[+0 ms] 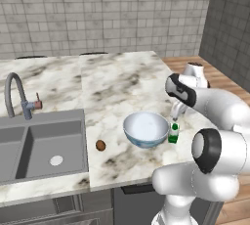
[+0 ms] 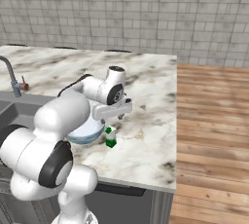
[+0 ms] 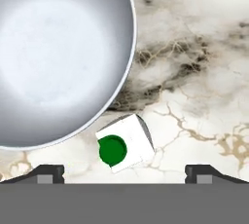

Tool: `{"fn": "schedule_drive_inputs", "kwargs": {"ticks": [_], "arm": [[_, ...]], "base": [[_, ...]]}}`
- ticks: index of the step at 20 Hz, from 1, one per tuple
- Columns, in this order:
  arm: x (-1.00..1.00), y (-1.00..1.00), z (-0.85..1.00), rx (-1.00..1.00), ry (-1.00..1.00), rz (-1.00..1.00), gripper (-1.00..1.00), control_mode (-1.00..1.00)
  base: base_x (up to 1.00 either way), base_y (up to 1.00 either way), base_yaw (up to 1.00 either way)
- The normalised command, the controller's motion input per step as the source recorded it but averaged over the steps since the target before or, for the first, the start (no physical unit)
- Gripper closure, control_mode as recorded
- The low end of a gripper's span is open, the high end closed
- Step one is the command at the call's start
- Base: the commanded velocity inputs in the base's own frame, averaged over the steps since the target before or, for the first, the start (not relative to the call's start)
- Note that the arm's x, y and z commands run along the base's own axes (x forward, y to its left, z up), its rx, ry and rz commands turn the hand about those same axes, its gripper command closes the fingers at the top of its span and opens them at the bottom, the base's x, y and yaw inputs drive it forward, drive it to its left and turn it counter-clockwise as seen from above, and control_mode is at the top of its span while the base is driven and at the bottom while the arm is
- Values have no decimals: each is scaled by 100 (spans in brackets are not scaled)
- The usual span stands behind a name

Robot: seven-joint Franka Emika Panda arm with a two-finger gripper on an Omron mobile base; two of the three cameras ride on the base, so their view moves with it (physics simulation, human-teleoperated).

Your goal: Gather the eggs and milk located in the vicinity of the sink area and place them right next to the bowl.

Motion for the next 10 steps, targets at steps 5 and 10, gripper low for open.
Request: {"fn": "schedule_drive_inputs", "kwargs": {"ticks": [5, 10], "arm": [[-32, 83, 40, 0, -17, 0, -100, -100], [-6, 100, 27, -5, -6, 0, -100, -100]], "base": [[0, 0, 0], [0, 0, 0]]}}
